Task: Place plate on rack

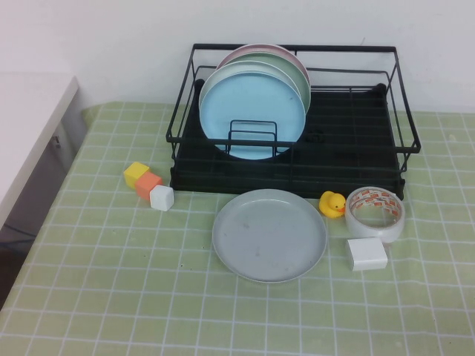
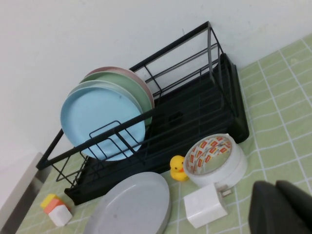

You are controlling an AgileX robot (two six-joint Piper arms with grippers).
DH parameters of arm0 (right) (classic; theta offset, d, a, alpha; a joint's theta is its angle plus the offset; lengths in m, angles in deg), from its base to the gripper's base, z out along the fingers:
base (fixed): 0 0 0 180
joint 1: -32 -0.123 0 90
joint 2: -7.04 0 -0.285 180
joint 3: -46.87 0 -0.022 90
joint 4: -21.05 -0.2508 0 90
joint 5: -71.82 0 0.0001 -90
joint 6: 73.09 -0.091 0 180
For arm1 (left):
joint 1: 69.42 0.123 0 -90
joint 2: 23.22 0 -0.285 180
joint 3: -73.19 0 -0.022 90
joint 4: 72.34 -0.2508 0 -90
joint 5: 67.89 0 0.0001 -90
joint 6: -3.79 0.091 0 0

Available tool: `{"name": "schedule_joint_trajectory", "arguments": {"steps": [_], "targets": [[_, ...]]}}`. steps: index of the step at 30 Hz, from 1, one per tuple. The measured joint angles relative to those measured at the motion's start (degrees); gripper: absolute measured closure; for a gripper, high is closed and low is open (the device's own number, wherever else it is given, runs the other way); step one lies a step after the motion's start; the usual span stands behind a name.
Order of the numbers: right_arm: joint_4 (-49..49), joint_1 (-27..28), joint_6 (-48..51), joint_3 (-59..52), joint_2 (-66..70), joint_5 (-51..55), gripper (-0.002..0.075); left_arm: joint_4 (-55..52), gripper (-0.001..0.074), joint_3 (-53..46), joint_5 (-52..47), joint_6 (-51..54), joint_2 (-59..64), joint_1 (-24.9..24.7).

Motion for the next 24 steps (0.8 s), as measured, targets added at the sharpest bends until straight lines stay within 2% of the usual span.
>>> {"name": "schedule_joint_trajectory", "arguments": {"steps": [8,12,15,20,24], "targets": [[-1.6,0.0,0.3,0.0,0.0,0.8,0.0728,9.2,0.0737,24.0,-9.9,27.7,25.0,0.0],[-2.3,0.0,0.4,0.0,0.0,3.4,0.0728,11.4,0.0727,31.5,-10.4,33.5,35.2,0.0],[-2.4,0.0,0.5,0.0,0.0,5.6,0.0728,11.9,0.0649,35.7,-12.6,36.1,42.8,-0.1],[-2.4,0.0,0.5,0.0,0.0,6.8,0.0728,9.7,0.0404,41.3,-16.1,36.4,55.3,-5.2],[-2.4,0.0,0.9,0.0,0.0,6.9,0.0728,2.6,0.0340,46.6,-16.5,29.7,62.8,-11.5]]}}
